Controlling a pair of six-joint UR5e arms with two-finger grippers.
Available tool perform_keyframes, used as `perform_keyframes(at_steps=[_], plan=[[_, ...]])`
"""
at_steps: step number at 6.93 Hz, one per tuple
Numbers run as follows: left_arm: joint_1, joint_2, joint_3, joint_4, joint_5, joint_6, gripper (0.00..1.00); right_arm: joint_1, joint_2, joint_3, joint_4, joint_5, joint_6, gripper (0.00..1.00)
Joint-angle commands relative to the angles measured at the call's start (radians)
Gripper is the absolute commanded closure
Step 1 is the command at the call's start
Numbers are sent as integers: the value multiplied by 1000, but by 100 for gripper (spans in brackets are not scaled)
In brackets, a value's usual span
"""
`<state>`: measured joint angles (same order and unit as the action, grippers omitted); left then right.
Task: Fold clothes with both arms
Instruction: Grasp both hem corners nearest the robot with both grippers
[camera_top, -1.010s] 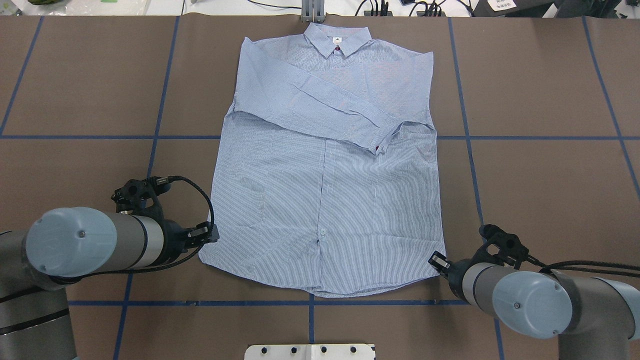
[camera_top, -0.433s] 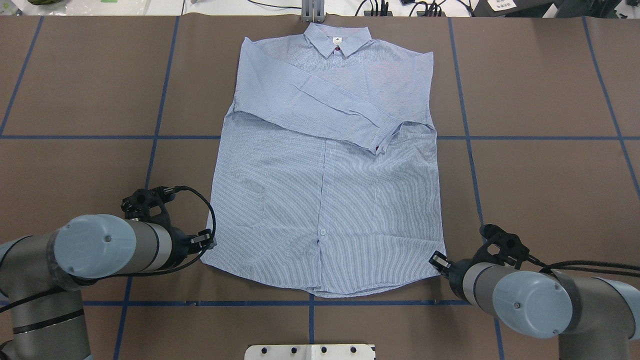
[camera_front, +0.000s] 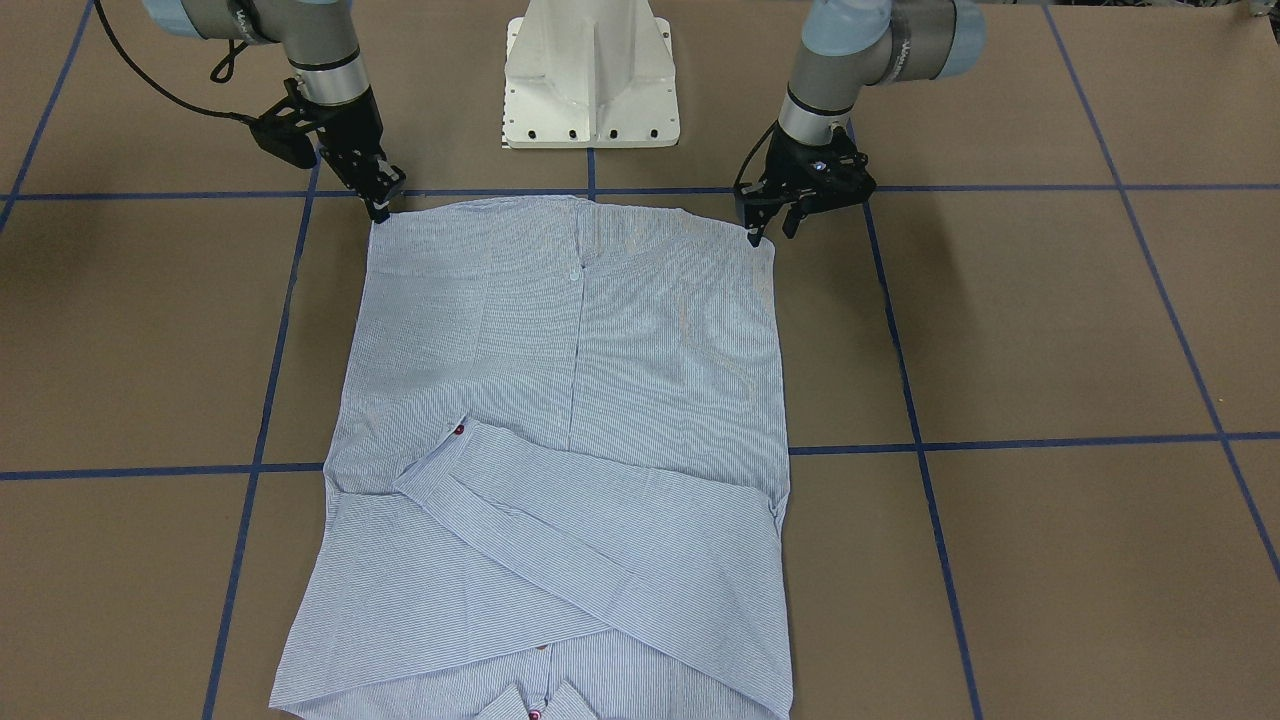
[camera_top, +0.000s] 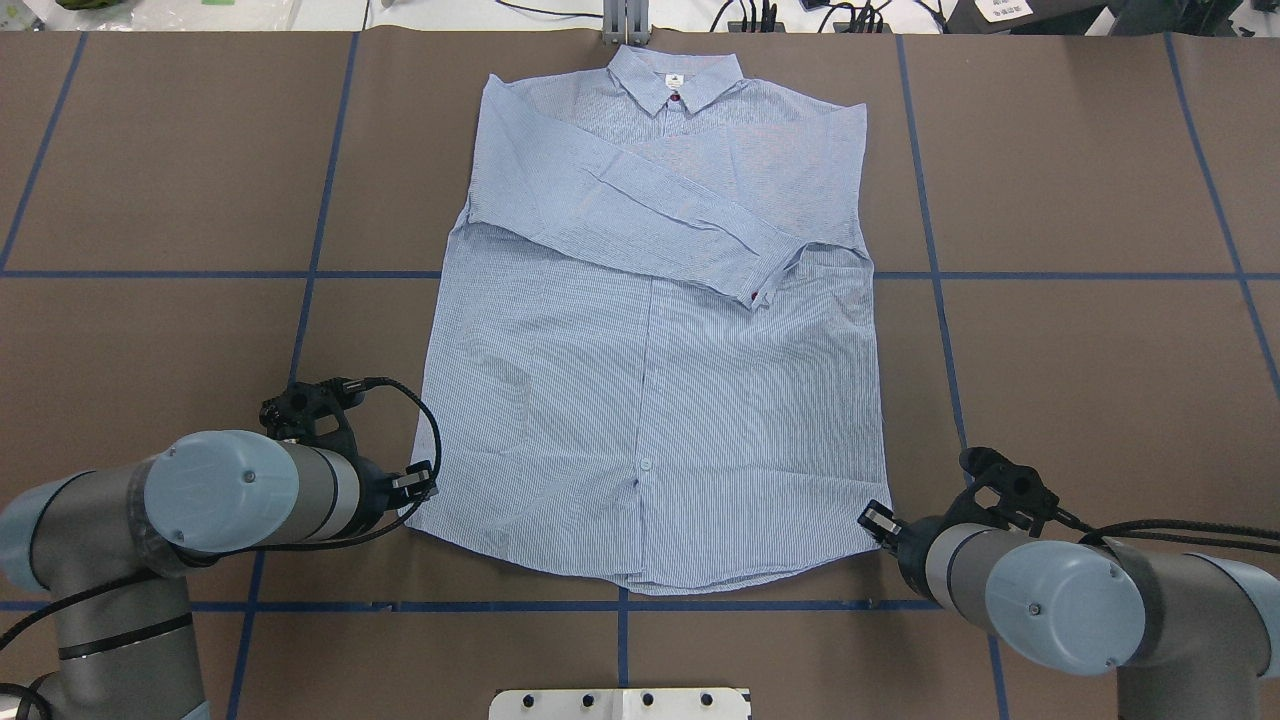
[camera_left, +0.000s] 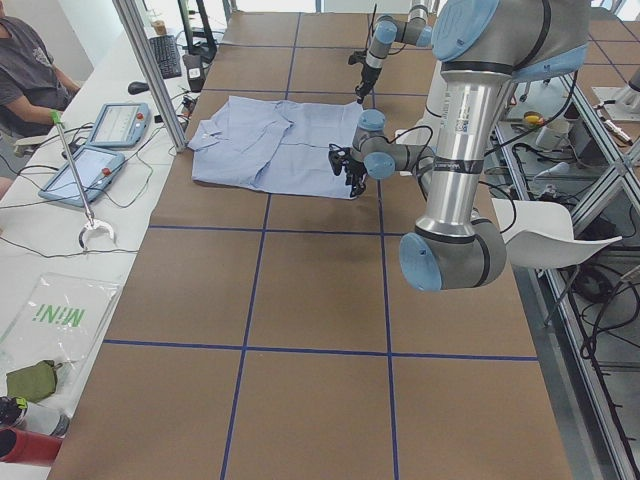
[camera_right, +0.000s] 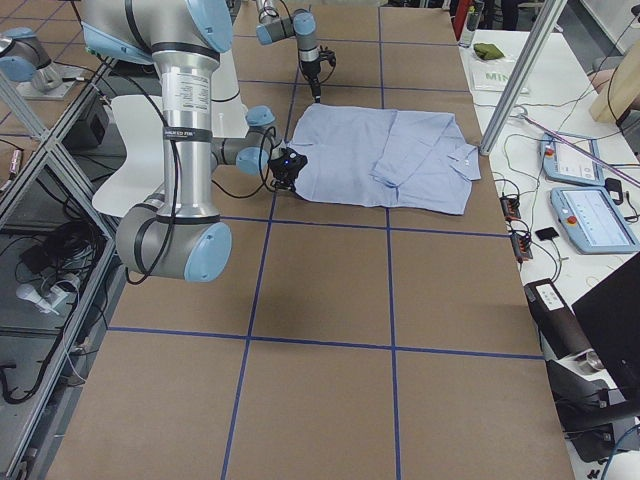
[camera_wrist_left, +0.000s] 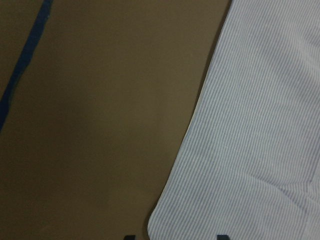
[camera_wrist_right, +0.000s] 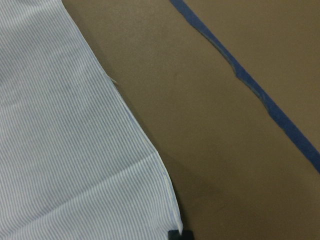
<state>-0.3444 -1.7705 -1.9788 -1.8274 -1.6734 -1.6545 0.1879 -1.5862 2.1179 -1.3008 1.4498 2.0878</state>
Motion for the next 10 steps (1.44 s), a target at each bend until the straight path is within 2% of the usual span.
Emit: perform_keyframes(at_steps=[1,6,10], plan=[[4,-7,24,-1,0,2,45,1,-1,-1,0,0,0,100],[8,-37,60,-3,-2,5,49,2,-9,0,0,0,0,100],[10,-26,60,-1,-2,5,59,10,-6,0,0,4,0,100]])
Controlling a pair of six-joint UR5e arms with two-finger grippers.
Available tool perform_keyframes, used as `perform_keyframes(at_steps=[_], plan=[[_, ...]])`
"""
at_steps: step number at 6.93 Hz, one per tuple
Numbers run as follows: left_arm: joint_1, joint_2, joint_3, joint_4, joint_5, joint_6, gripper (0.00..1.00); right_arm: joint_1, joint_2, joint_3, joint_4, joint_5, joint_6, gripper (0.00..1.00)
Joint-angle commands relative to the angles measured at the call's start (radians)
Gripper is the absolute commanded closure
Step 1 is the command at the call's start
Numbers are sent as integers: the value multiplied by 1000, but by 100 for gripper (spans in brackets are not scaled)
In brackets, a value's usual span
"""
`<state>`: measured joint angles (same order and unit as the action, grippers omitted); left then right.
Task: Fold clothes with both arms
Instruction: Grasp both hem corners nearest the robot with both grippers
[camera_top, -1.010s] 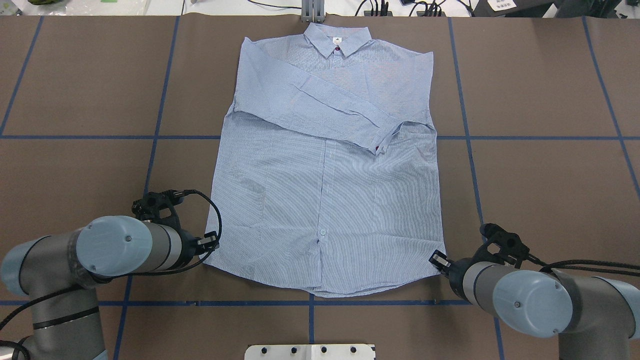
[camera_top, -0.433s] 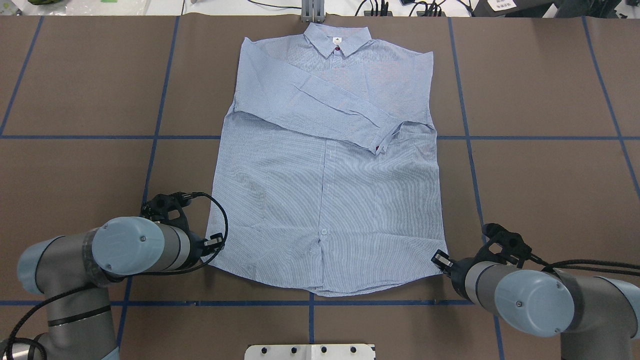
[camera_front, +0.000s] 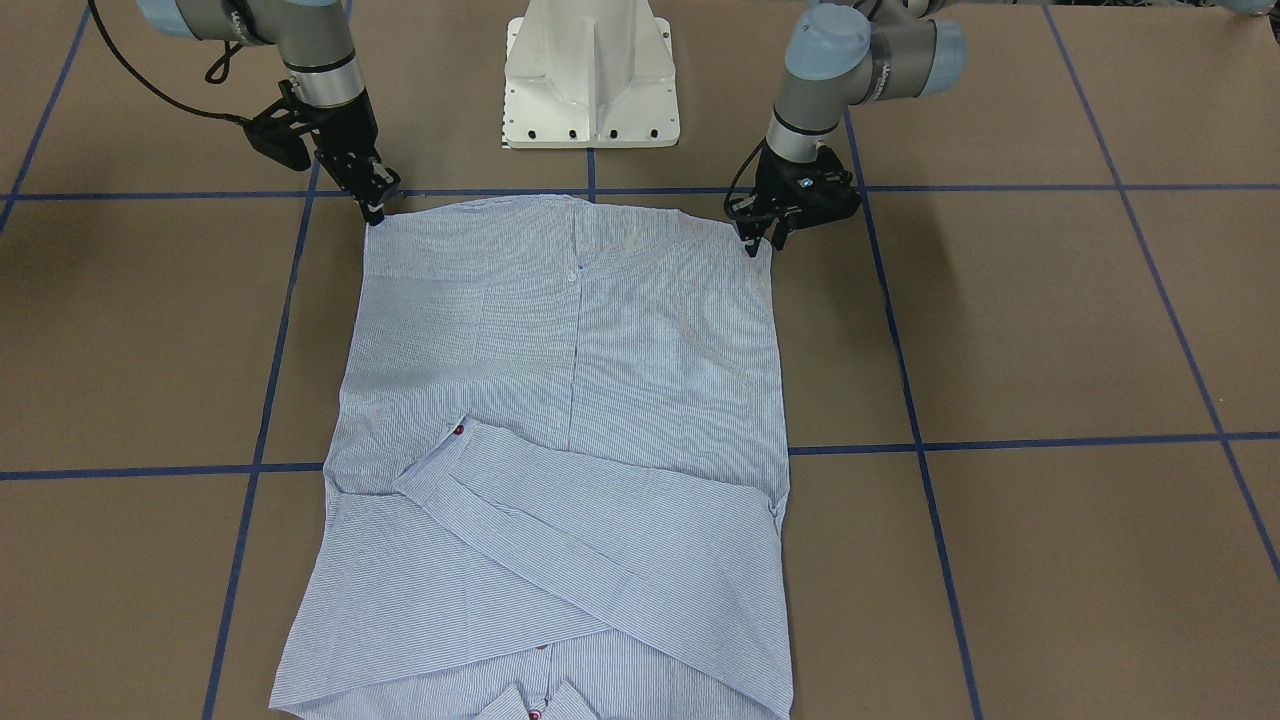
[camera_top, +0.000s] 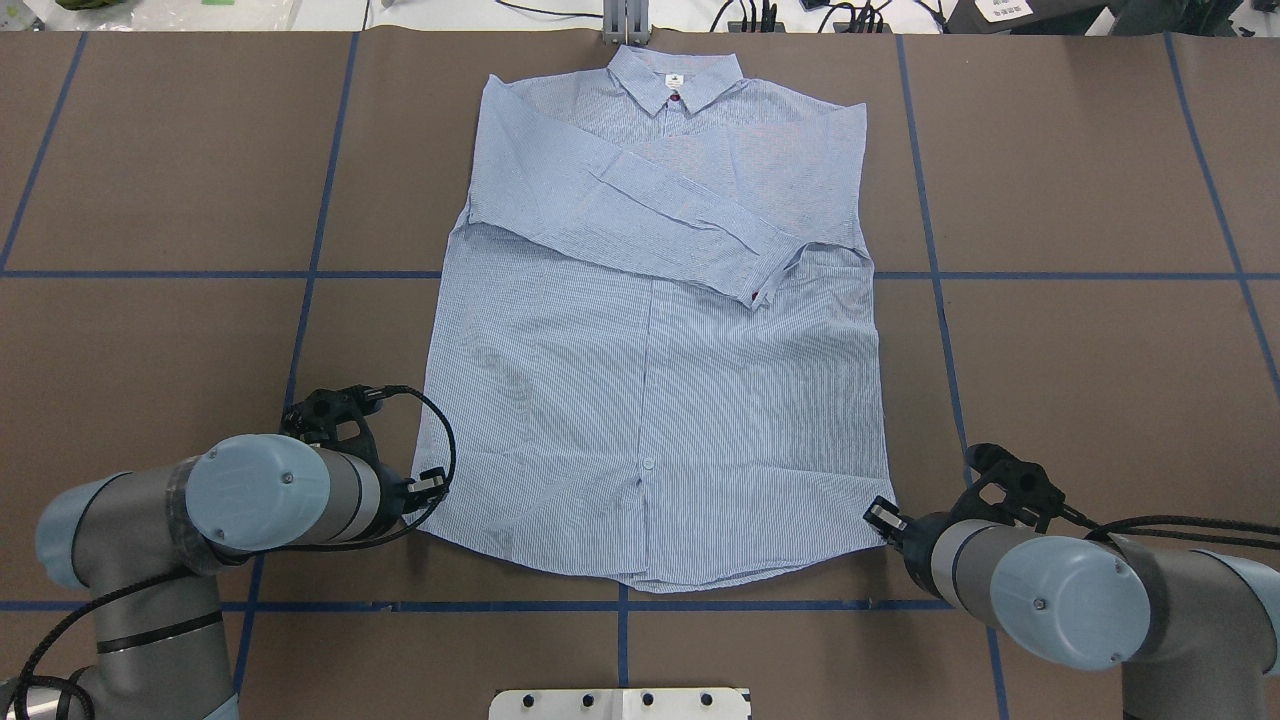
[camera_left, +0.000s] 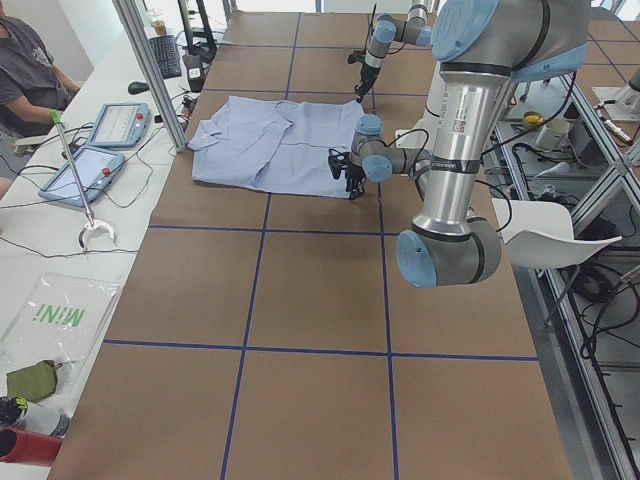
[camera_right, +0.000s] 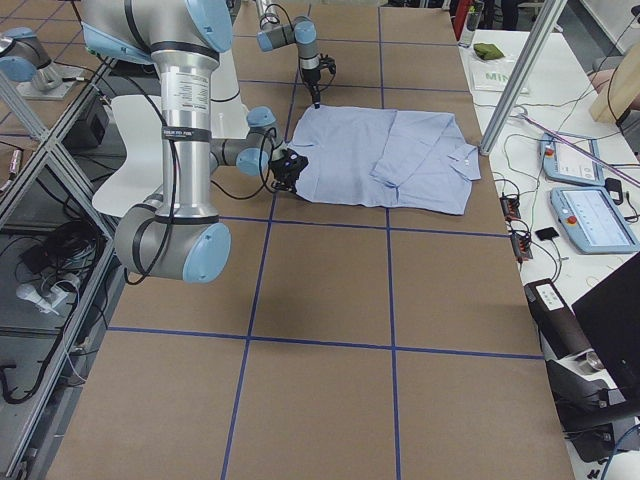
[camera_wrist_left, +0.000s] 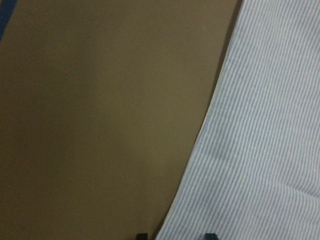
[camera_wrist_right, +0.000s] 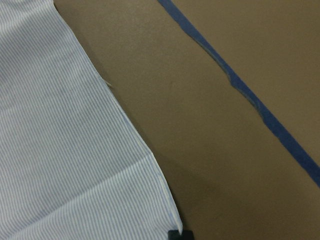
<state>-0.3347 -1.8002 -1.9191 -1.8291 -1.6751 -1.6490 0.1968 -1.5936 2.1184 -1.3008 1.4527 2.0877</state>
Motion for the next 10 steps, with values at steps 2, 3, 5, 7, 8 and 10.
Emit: perform_keyframes(at_steps=[2,3,5,7,8,10], plan=[[0,7,-3,2,0,0,61,1,1,0,0,3,0,100],[0,7,-1,2,0,0,81,1,1,-1,0,3,0,100],[0,7,-3,2,0,0,100,3,3,-1,0,3,0,100],[-4,5,-41,7,-5,0,100,3,3,0,2,3,0,100],[-7,8,-55,10,-6,2,100,4,3,2,2,3,0,100],[-10,12,-121,57,-6,0,100,10,-2,12,2,3,0,100]])
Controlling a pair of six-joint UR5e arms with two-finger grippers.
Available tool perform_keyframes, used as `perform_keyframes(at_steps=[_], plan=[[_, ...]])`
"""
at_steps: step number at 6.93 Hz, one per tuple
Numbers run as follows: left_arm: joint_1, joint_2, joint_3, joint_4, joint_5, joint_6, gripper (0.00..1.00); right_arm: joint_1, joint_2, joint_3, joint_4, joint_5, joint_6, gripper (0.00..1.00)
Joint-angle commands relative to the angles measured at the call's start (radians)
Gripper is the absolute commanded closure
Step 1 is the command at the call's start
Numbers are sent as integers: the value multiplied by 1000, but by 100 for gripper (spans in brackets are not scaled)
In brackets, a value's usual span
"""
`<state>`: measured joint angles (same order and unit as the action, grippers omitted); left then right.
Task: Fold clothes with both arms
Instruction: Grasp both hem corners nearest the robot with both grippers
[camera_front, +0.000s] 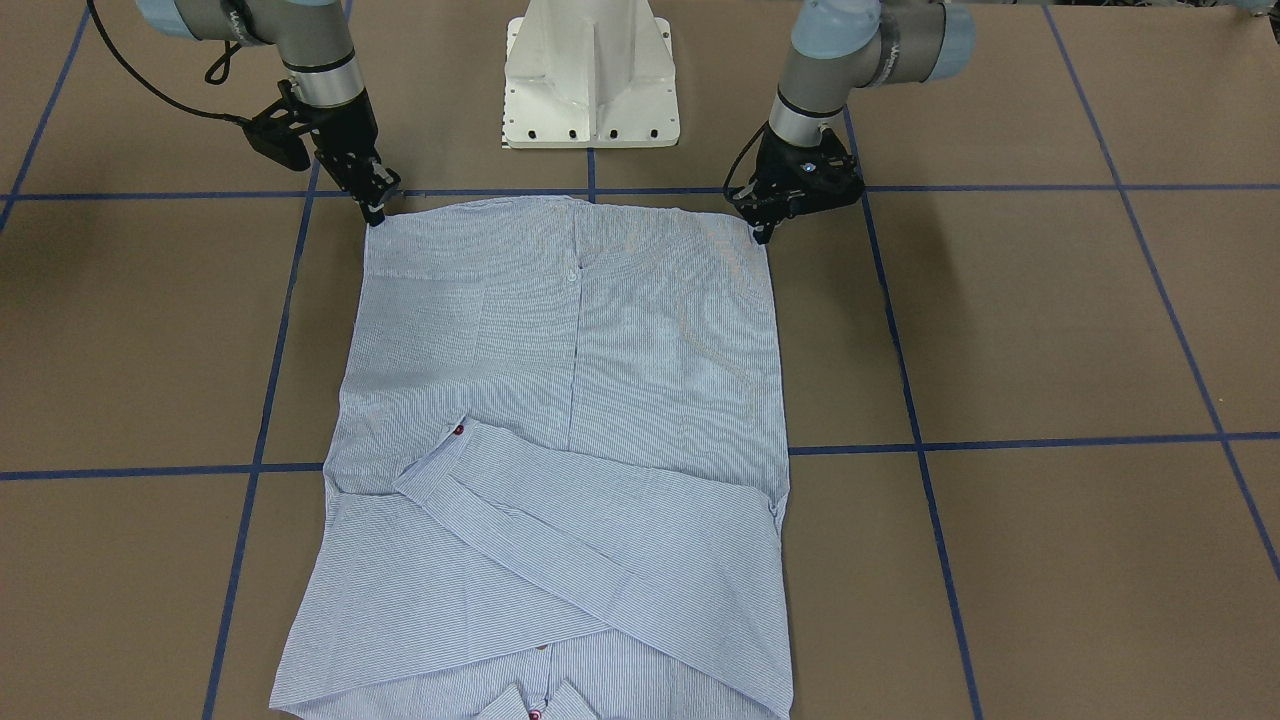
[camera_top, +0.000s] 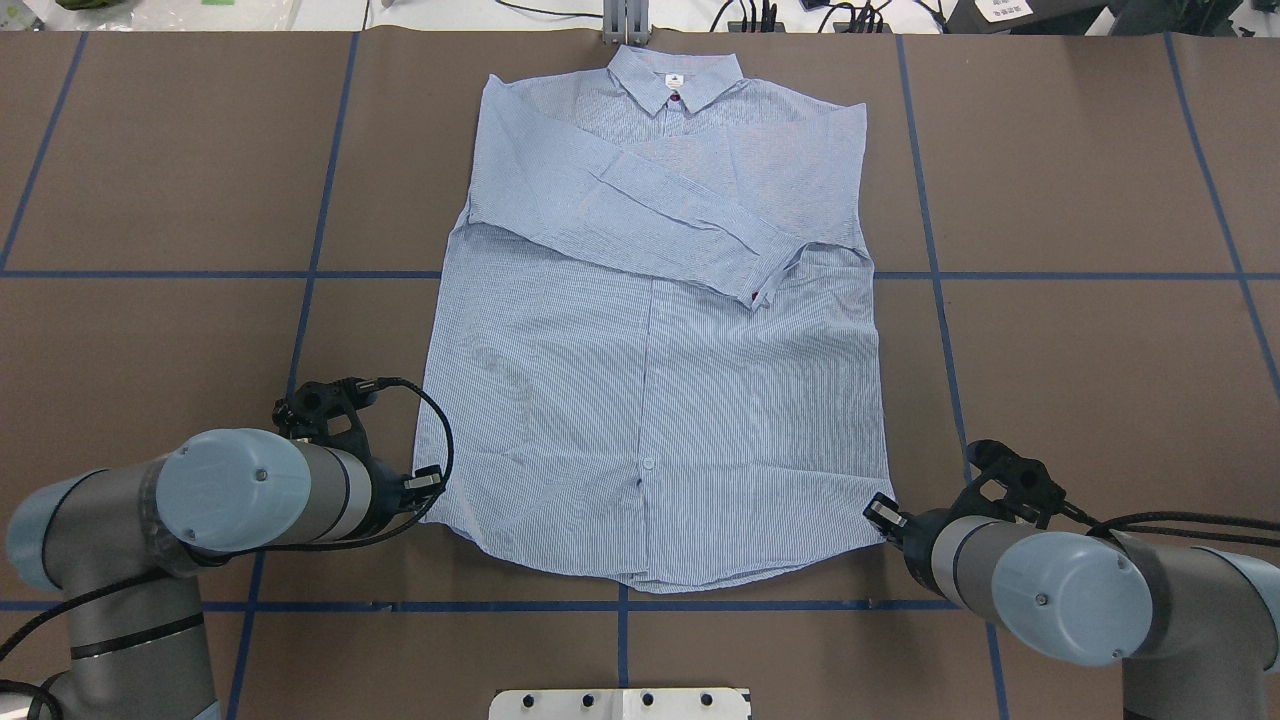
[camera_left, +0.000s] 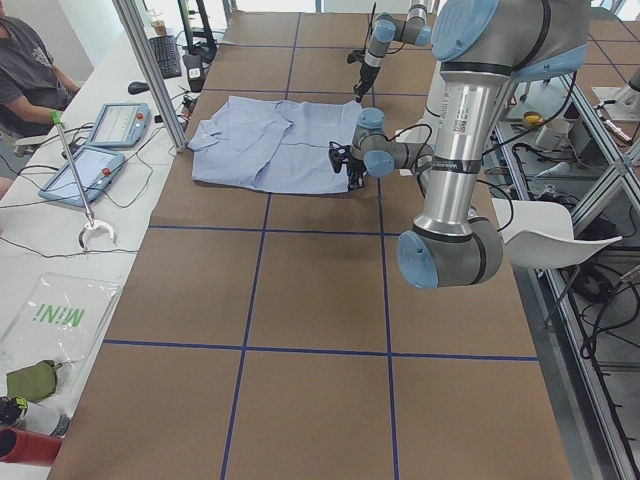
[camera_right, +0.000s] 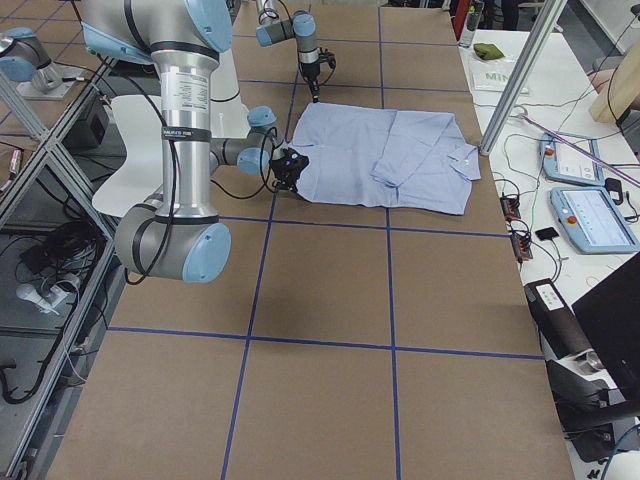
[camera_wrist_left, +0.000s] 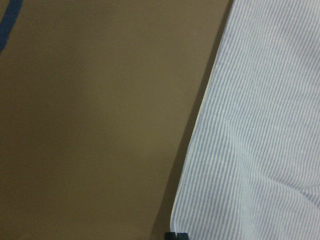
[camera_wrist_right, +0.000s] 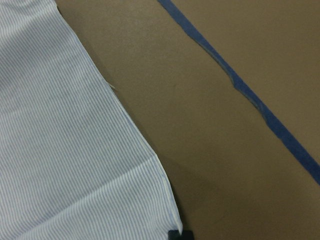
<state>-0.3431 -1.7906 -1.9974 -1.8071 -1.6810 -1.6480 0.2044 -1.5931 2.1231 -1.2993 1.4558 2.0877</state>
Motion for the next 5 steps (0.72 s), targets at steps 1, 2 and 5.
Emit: perform_keyframes(at_steps=[1,2,5], plan=[[0,22,-113,85,0,-9,100,1,-27,38,0,5,0,100],[7,75,-177,92,0,-28,100,1,-43,66,0,26,0,100],[132,114,-279,95,7,-194,100,-68,-53,150,0,78,2,100]])
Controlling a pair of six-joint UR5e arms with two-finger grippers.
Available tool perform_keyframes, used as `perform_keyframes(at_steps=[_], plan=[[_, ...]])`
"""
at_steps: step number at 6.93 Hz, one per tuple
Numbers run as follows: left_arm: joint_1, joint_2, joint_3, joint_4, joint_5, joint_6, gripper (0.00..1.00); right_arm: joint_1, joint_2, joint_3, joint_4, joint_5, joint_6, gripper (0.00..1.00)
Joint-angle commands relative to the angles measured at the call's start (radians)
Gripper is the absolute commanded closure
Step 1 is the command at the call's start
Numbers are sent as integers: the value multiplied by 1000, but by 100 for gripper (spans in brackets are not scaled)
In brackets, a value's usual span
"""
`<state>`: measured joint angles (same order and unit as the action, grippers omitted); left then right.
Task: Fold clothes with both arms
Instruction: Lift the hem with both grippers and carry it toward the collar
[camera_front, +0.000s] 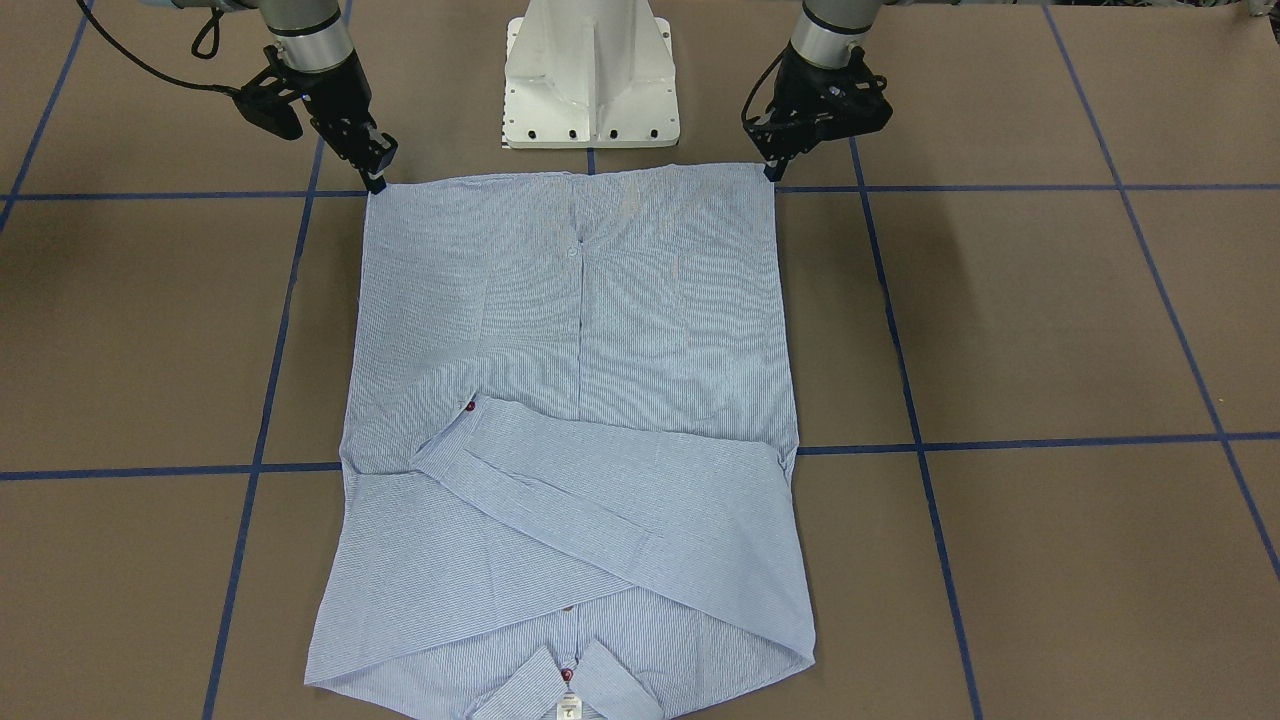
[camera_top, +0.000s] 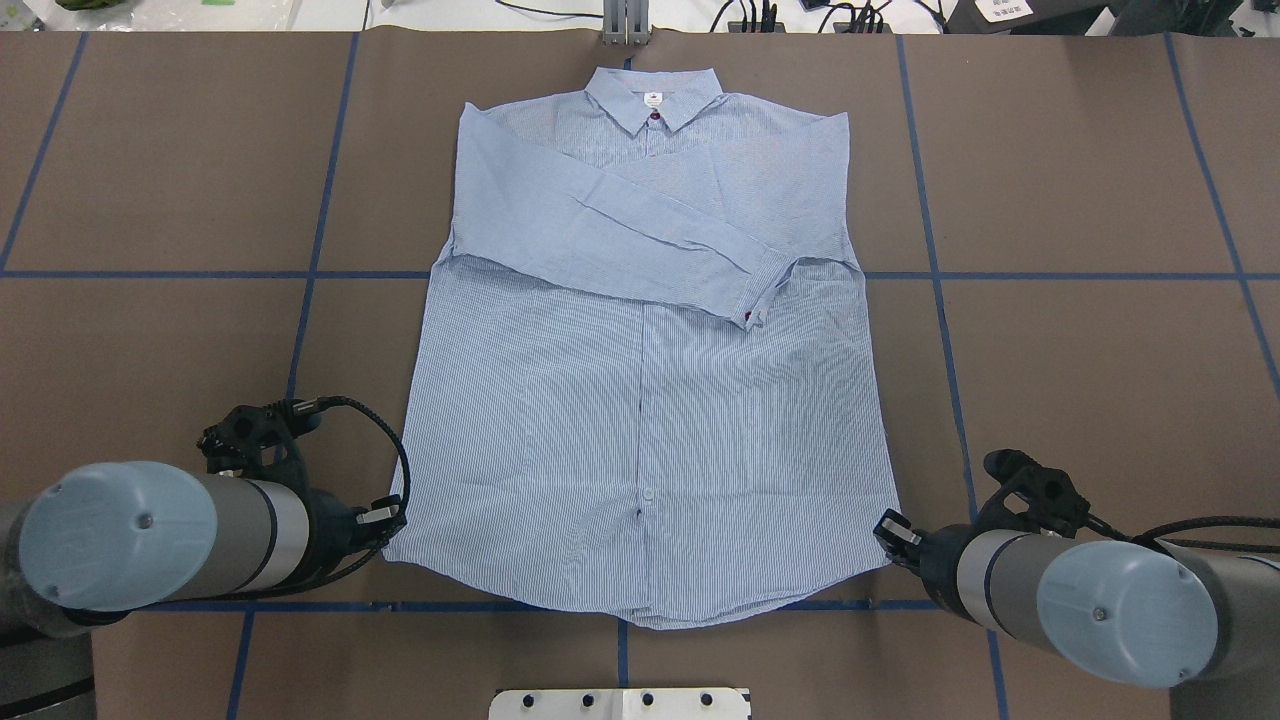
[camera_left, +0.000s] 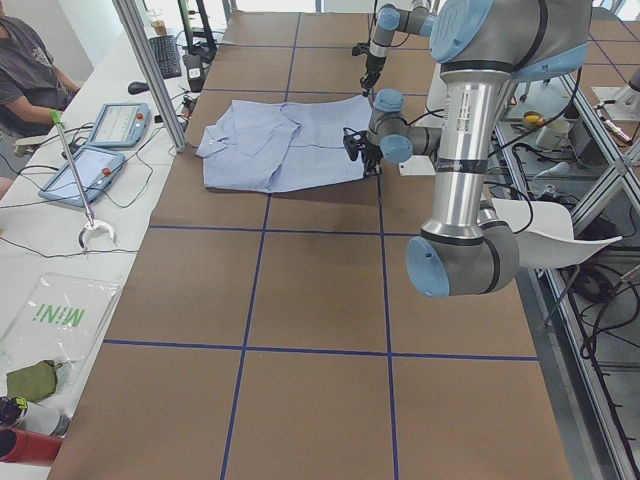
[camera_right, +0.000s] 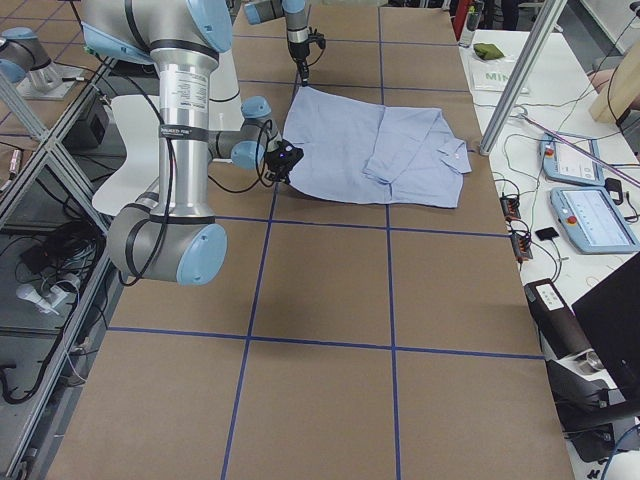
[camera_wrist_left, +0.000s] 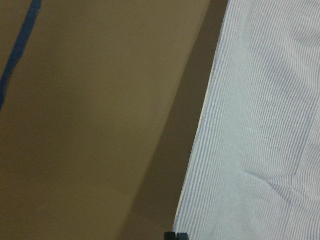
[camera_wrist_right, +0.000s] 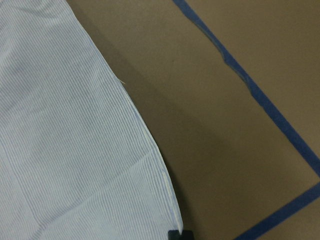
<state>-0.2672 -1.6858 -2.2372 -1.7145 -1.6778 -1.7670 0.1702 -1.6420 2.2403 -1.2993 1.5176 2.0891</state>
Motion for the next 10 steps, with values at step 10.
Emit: perform_keyframes(at_steps=[10], plan=[[-345,-81,-124,6,-155,75,100,314,41,175,5,-40,28,100]])
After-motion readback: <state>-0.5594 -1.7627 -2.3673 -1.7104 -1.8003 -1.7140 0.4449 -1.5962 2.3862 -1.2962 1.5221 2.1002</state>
